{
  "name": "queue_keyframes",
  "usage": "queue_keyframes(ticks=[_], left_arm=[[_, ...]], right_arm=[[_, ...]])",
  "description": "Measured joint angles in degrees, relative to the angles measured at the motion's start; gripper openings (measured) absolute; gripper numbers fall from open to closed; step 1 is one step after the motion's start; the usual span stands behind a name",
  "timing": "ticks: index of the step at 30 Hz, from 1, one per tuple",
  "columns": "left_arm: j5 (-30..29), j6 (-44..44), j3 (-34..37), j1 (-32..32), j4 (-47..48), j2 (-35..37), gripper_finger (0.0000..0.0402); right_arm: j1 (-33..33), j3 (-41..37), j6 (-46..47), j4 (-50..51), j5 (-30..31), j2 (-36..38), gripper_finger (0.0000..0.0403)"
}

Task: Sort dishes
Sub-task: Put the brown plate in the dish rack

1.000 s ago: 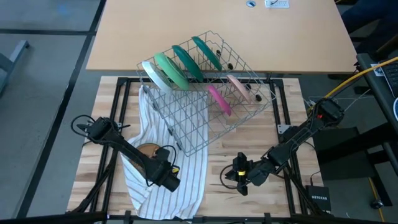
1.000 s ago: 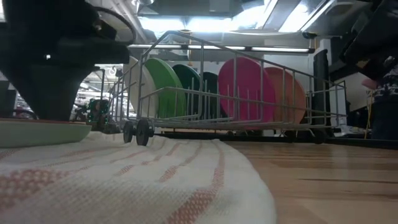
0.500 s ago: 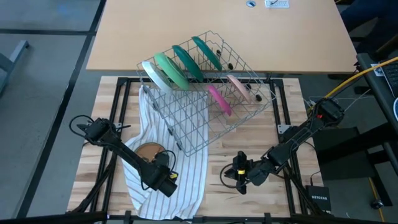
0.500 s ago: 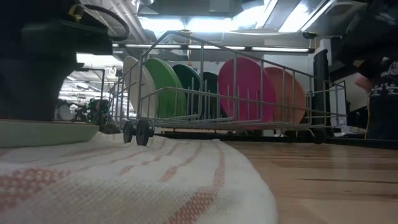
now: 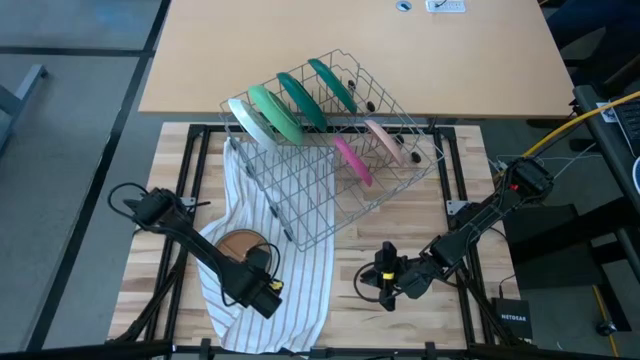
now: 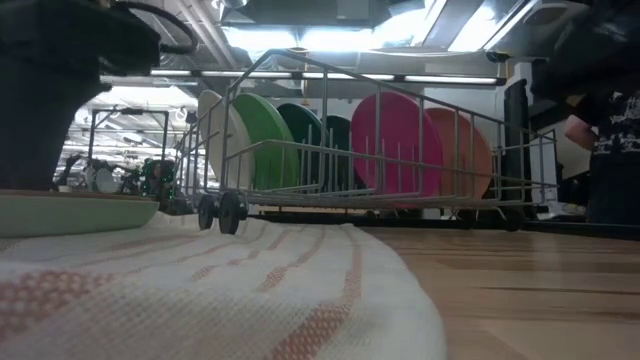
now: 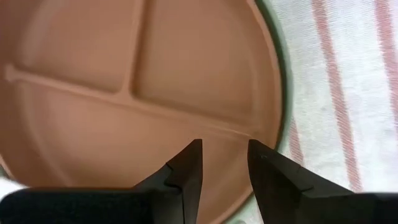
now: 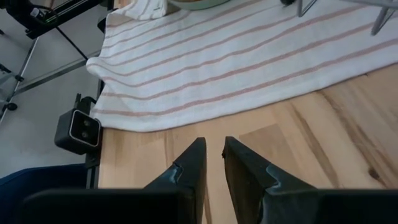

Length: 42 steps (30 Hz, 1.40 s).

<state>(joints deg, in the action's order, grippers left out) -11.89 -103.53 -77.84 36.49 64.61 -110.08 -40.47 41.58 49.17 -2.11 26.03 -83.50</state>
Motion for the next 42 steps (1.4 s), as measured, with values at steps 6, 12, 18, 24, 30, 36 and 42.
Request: queue_keyframes(ticks=[6, 12, 18, 24, 30, 36, 42], left_arm=[[0.16, 0.22, -0.04, 0.00, -1.70, 1.89, 0.0117], [0.14, 2.79, -0.04, 0.02, -5.53, 1.77, 0.0117], [-2.84, 3.24, 0.93, -0.07, -6.58, 1.55, 0.0117], [-3.36, 1.80, 3.93, -0.50, -9.20, 1.55, 0.0117], [-3.59, 3.71, 8.04, -0.48, -18.65, 1.63, 0.0117], [-3.64, 4.35, 9.04, -0.48, -19.87, 1.92, 0.0108], [-3.37, 6.72, 9.05, -0.50, -20.29, 2.12, 0.0024]], right_arm=[[0.00, 0.02, 0.01, 0.03, 1.93, 0.00, 0.0062], [0.00, 0.02, 0.00, 0.06, 2.00, 0.00, 0.0062], [0.00, 0.02, 0.00, 0.03, 2.31, 0.00, 0.0062], [0.00, 0.02, 0.00, 0.09, 1.93, 0.00, 0.0062], [0.00, 0.02, 0.00, 0.18, 1.89, 0.00, 0.0062], [0.00, 0.02, 0.00, 0.17, 1.92, 0.00, 0.0062], [0.00, 0.02, 0.02, 0.07, 2.44, 0.00, 0.0062]])
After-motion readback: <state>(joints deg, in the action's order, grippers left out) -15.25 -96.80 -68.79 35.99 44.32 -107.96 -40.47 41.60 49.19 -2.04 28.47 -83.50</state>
